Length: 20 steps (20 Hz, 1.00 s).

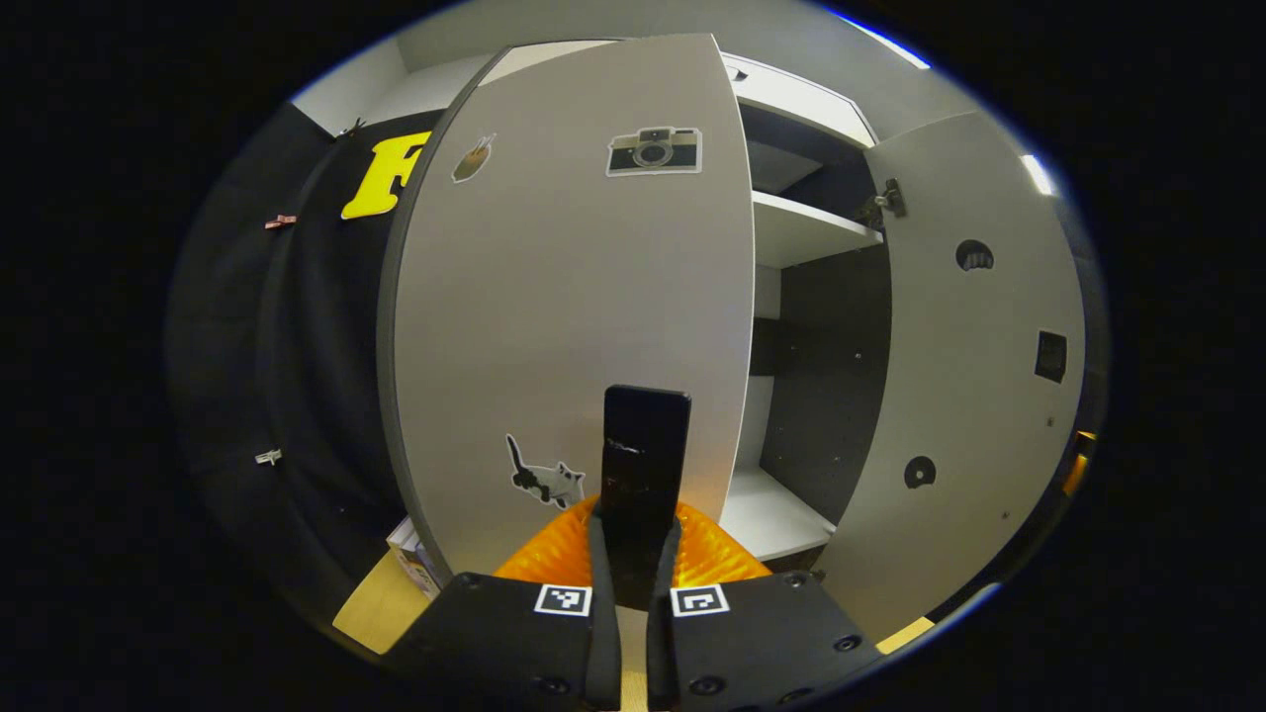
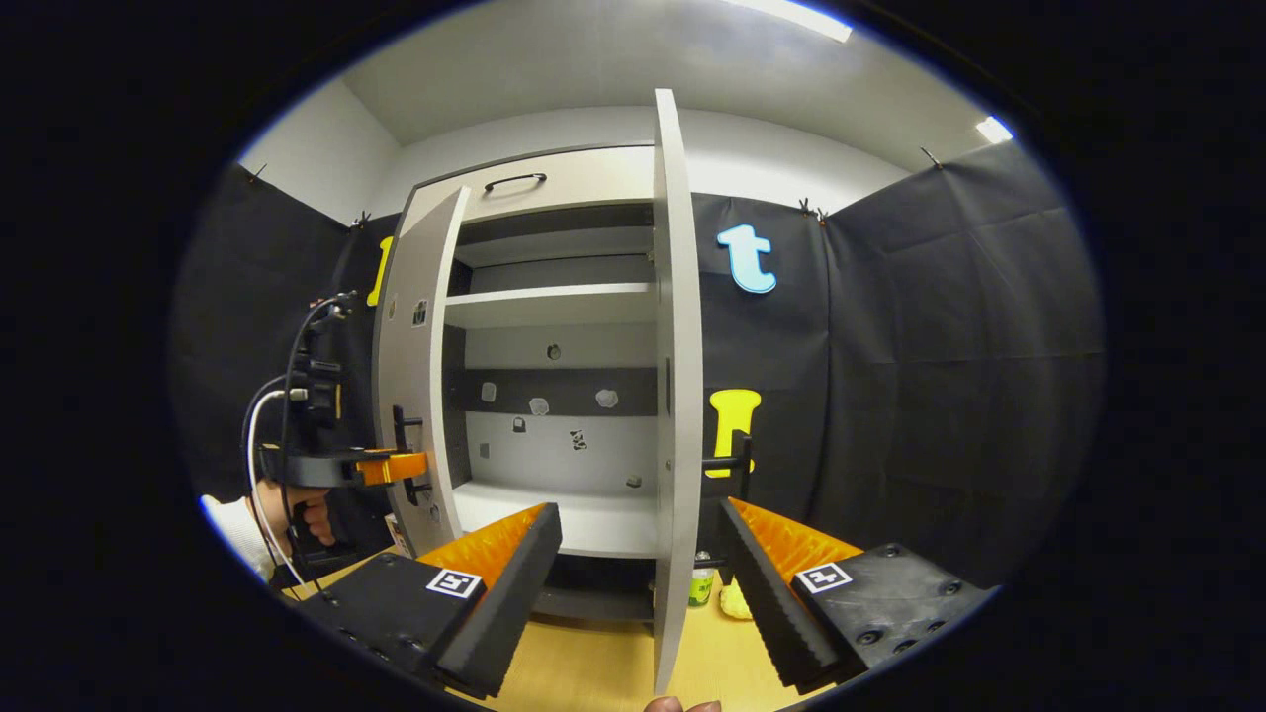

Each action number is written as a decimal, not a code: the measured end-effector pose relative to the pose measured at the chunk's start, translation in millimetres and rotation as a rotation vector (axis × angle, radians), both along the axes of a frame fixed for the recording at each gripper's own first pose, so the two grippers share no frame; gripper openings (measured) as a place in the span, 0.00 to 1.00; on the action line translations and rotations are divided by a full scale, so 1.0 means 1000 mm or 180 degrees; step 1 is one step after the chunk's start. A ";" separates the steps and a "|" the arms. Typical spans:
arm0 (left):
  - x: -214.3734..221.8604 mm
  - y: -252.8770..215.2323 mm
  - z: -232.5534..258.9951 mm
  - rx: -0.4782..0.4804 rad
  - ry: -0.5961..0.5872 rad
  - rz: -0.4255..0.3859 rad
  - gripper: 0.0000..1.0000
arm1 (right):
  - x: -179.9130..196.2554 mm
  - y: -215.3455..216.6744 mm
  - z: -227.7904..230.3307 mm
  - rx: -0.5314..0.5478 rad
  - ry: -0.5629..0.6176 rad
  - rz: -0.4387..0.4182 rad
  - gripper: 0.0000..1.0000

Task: Open the right door of the double-door shoe cabinet with the right hand, and open the left door with the left hand.

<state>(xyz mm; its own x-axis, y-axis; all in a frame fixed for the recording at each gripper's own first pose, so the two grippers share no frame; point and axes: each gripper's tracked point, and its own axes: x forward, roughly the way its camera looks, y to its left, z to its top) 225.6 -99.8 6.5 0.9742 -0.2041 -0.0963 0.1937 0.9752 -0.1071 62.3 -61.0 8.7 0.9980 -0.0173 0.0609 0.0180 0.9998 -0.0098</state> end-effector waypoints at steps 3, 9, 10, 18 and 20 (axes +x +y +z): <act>-0.008 0.008 0.001 -0.0032 0.0007 -0.0008 0.15 | 0.009 0.003 -0.001 -0.0004 -0.0001 0.0044 0.99; -0.022 0.022 0.001 -0.0041 -0.0009 0.0000 0.15 | 0.012 -0.008 -0.005 0.0107 0.0054 0.0003 0.99; -0.024 0.024 0.001 -0.0024 -0.0020 -0.0001 0.14 | 0.009 -0.010 -0.003 0.0122 0.0057 -0.0020 0.99; -0.035 0.037 0.001 -0.0055 -0.0036 -0.0152 0.14 | -0.011 -0.023 0.002 0.0024 0.0002 -0.0231 0.99; -0.038 0.042 0.003 -0.0045 -0.0055 -0.0172 0.16 | -0.013 -0.023 0.000 0.0038 0.0011 -0.0265 0.99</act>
<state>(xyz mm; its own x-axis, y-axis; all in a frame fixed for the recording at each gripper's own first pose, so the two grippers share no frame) 187.3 -57.7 9.2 0.9632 -0.2577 -0.0764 0.2481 0.9617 -0.1169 49.5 -84.4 9.0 0.9933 -0.1011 0.0568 0.1011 0.9949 0.0021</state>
